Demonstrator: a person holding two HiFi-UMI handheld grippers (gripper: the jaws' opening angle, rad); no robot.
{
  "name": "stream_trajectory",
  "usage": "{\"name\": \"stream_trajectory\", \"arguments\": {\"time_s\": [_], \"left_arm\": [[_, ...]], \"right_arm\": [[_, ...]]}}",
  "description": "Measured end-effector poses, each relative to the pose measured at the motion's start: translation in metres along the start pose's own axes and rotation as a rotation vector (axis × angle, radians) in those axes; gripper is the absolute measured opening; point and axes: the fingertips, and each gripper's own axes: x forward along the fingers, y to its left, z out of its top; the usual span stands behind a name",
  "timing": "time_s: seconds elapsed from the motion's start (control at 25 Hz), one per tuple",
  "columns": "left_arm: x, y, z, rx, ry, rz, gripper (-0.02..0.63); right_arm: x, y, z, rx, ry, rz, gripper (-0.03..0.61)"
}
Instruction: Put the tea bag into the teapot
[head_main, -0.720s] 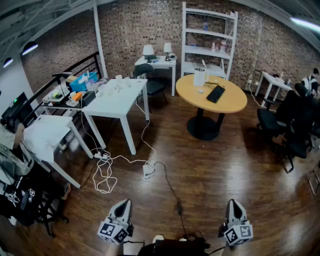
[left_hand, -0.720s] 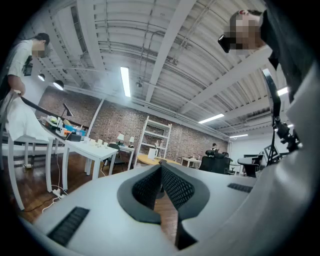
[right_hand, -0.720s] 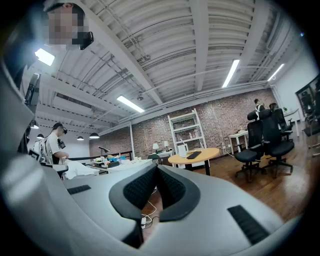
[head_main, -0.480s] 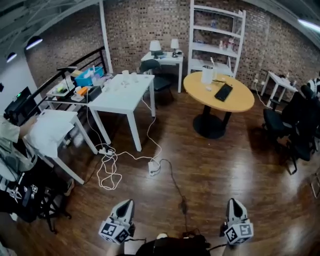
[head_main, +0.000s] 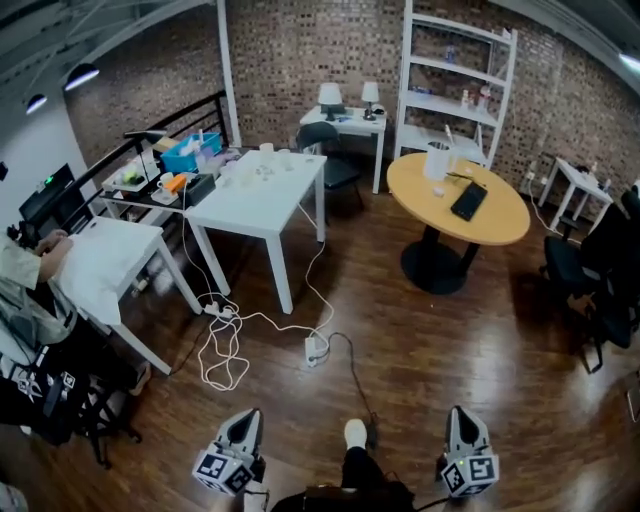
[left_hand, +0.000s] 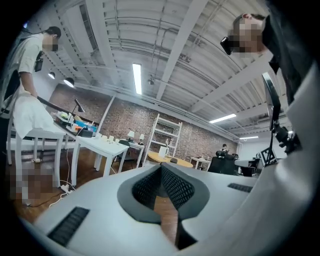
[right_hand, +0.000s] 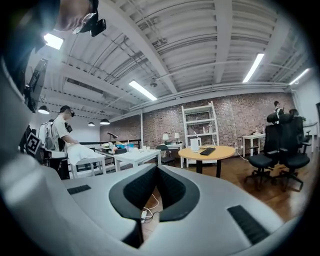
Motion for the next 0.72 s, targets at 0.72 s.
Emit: {"name": "stream_trajectory", "arguments": {"time_s": [0.72], "left_arm": [[0.330, -0.009, 0.068, 0.069, -0.070, -0.033, 0.000]], "right_arm": [[0.203, -0.197, 0.077, 0.214, -0.185, -0.031, 0.008]]}}
